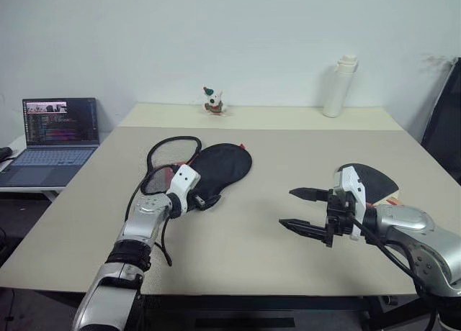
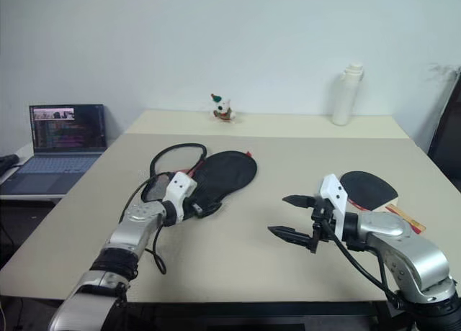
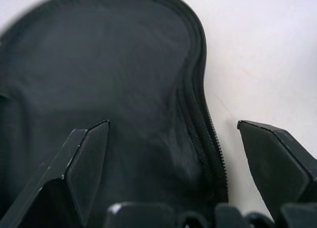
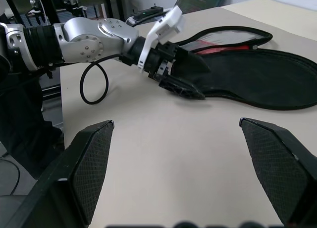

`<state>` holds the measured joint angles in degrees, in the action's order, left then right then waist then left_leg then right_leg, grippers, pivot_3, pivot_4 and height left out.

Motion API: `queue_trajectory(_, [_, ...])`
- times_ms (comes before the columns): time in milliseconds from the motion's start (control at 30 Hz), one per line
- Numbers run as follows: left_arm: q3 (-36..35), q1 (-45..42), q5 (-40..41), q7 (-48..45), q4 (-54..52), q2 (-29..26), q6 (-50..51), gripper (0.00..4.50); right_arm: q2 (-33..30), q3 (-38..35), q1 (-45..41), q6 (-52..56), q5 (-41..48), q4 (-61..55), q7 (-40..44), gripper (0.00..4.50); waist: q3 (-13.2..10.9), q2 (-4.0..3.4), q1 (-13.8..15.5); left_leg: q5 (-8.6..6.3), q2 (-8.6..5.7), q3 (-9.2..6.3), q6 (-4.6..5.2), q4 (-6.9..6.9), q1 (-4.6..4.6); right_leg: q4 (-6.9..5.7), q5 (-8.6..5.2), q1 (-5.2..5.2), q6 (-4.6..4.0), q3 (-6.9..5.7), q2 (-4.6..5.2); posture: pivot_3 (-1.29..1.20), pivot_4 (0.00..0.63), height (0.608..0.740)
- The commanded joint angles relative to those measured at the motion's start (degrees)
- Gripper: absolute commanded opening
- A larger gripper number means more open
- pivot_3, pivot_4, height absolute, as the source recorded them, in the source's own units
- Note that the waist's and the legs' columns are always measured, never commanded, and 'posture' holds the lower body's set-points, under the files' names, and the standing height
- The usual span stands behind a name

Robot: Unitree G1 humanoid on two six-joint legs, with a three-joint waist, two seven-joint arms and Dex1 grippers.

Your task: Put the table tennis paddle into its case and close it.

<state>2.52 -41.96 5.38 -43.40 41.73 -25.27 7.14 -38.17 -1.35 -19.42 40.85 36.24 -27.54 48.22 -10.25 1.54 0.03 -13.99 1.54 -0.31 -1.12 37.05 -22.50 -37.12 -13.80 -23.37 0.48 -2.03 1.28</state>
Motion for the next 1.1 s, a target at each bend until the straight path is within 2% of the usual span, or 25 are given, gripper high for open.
queue_trajectory(33, [-0.33,-2.8,0.21,-2.45,2.71,0.58,-1.78,4.5,0.21,-0.44,-0.39,-1.34,-0.13,-1.47,-0.8,4.46,0.0,0.0,-0.02,0.0,0.0,0.01,0.0,0.0,0.0,0.0,0.0,0.0,0.0,0.0,0.0,0.0,0.15,0.74])
queue_trajectory(233, [-0.65,-3.13,1.03,-9.19,3.0,-0.28,-4.96,4.5,0.37,-0.82,0.5,-1.83,-0.22,-1.93,-1.59,4.46,0.0,0.0,-0.02,0.0,0.01,0.01,0.0,-0.01,-0.01,0.01,0.0,-0.01,0.0,0.0,0.0,0.0,0.15,0.74])
queue_trajectory(433, [-0.07,-3.4,-1.4,-7.88,5.08,-1.38,-4.28,4.5,0.08,-1.26,1.51,-2.12,-0.28,-2.07,-1.76,4.46,0.0,0.0,-0.03,0.0,0.02,0.01,0.0,-0.01,0.01,-0.01,0.0,-0.01,0.0,0.0,0.0,0.0,0.15,0.74])
queue_trajectory(733, [1.85,-3.37,-2.79,-10.85,7.42,0.22,-3.13,4.5,0.4,-0.68,1.42,-2.26,-0.28,-2.12,-2.24,4.46,0.0,0.0,-0.03,0.0,0.01,0.01,0.0,0.0,0.01,-0.02,0.0,0.0,0.0,0.0,0.0,0.0,0.15,0.74])
queue_trajectory(833, [2.04,-3.64,-3.03,-11.6,7.77,0.36,-3.04,3.94,0.33,-0.74,1.64,-2.31,-0.33,-2.29,-2.33,4.5,0.0,0.01,-0.01,0.0,0.01,0.01,0.0,0.01,0.0,-0.03,0.0,0.0,0.0,0.0,0.0,0.0,0.15,0.74])
queue_trajectory(1100, [0.79,-1.97,-1.55,-11.07,4.36,0.61,0.08,1.07,-0.24,-2.04,1.66,-2.48,-0.66,-1.95,-3.09,4.5,0.0,0.01,-0.02,0.0,0.02,0.02,0.0,0.01,0.01,-0.03,0.0,0.0,0.0,0.02,0.01,0.0,0.15,0.74])
